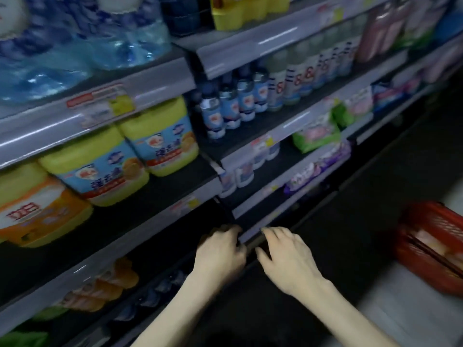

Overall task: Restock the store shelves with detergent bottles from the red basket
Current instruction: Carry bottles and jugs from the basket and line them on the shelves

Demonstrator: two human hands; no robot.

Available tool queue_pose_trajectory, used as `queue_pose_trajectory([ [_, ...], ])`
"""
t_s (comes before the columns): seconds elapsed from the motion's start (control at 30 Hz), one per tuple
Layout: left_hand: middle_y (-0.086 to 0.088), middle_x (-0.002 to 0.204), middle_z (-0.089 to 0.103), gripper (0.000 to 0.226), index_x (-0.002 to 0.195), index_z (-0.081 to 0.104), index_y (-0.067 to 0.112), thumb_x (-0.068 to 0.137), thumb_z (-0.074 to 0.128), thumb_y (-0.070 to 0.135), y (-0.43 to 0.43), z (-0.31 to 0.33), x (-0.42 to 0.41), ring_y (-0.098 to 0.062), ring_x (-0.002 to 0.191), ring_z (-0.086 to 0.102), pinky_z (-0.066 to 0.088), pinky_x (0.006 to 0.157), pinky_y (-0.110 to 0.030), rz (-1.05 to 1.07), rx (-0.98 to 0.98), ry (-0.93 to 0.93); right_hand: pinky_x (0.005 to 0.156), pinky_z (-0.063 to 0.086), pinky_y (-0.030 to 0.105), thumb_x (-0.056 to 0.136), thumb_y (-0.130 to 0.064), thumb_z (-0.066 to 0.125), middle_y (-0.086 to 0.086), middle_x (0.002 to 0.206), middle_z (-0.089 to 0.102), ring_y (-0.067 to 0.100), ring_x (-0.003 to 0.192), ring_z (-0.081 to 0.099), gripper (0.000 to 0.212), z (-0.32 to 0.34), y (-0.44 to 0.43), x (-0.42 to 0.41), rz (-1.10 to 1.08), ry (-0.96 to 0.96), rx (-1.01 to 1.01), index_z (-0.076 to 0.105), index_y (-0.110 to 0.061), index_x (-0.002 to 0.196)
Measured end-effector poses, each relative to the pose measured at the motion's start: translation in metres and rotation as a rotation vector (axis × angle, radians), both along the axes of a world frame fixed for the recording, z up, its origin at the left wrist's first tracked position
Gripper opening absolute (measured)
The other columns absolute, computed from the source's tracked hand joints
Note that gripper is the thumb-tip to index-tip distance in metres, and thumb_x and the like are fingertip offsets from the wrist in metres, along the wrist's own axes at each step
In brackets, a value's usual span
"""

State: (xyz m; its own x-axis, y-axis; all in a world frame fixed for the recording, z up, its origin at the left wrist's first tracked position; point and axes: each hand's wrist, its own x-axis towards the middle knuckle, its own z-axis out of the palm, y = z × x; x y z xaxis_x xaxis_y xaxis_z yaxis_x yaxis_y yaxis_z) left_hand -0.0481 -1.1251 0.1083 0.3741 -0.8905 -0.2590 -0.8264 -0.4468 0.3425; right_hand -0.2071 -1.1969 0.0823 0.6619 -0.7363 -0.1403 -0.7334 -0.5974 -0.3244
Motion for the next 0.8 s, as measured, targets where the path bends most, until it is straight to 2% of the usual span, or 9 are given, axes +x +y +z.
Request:
queue_pose_trajectory([
  [0.1,-0.004,0.129,0.067,0.040,0.135,0.059,0.028,0.099,0.053,0.042,-0.035,-0.017,-0.024,-0.031,0.117,0.065,0.055,0.092,-0.040,-0.114,0.044,0.008,0.118,0.040,0.035,0.104,-0.050,0.047,-0.003,0.151,0.058,0.017,0.143,0.049,0.060,-0.017,-0.019,-0.031,-0.098,0.030,-0.003,0.050,-0.019,0.155],
  [0.23,-0.006,0.124,0.069,0.038,0.133,0.061,0.028,0.098,0.054,0.041,-0.082,-0.037,-0.050,-0.031,0.114,0.066,0.053,0.090,-0.038,-0.270,0.079,-0.004,0.112,0.046,0.039,0.100,-0.051,0.045,-0.001,0.144,0.064,0.021,0.137,0.056,0.061,-0.038,-0.042,-0.064,-0.261,0.088,0.015,0.057,-0.018,0.150],
  [0.4,-0.009,0.120,0.070,0.035,0.124,0.063,0.019,0.095,0.052,0.037,-0.149,-0.060,-0.079,-0.033,0.110,0.068,0.055,0.093,-0.039,-0.434,0.153,0.008,0.117,0.040,0.040,0.105,-0.051,0.043,-0.002,0.151,0.056,0.021,0.143,0.048,0.059,-0.052,-0.081,-0.099,-0.445,0.198,0.074,0.047,-0.020,0.155],
  [0.53,-0.010,0.124,0.068,0.034,0.126,0.062,0.016,0.098,0.053,0.034,-0.199,-0.075,-0.105,-0.033,0.115,0.066,0.053,0.092,-0.038,-0.591,0.199,-0.008,0.113,0.042,0.042,0.104,-0.050,0.044,0.001,0.146,0.060,0.024,0.139,0.051,0.055,-0.061,-0.106,-0.125,-0.621,0.290,0.138,0.051,-0.020,0.150],
  [0.63,-0.010,0.130,0.066,0.040,0.134,0.061,0.017,0.100,0.053,0.036,-0.233,-0.086,-0.128,-0.032,0.119,0.064,0.054,0.099,-0.042,-0.714,0.231,-0.029,0.113,0.042,0.041,0.104,-0.049,0.044,0.002,0.145,0.060,0.025,0.137,0.052,0.054,-0.065,-0.119,-0.145,-0.736,0.331,0.163,0.052,-0.019,0.149],
  [0.8,-0.009,0.131,0.066,0.044,0.138,0.059,0.019,0.101,0.051,0.041,-0.273,-0.101,-0.175,-0.032,0.124,0.059,0.048,0.101,-0.044,-0.908,0.281,-0.096,0.113,0.042,0.039,0.105,-0.048,0.043,0.003,0.144,0.061,0.025,0.136,0.054,0.052,-0.072,-0.130,-0.184,-0.898,0.357,0.238,0.054,-0.018,0.147],
])
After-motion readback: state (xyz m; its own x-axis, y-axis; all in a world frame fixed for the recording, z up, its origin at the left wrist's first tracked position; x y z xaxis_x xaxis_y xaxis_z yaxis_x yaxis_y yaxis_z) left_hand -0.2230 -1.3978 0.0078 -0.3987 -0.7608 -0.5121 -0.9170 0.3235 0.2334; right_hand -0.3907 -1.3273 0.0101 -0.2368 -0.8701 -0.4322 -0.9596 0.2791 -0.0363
